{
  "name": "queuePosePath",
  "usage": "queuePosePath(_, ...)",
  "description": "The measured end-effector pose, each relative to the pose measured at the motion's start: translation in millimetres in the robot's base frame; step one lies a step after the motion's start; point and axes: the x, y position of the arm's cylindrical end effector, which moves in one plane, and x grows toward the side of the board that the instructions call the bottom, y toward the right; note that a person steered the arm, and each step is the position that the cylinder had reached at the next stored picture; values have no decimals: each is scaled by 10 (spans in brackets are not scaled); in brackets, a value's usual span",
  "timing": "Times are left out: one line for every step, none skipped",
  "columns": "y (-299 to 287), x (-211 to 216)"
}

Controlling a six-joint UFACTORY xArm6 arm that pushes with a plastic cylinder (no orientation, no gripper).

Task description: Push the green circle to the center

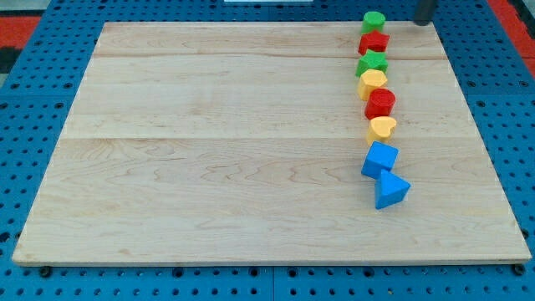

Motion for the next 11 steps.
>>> queuePosePath(-1184,10)
queuePosePath(-2237,335)
queuePosePath(-2275,359)
queuePosePath(-3094,599)
queuePosePath(-3028,674)
queuePosePath(-2933,208)
queuePosePath(-2404,339)
queuePosePath(-2381,725)
queuePosePath(-2346,1058)
queuePosePath(-2291,1417)
queuePosePath(-2277,1840)
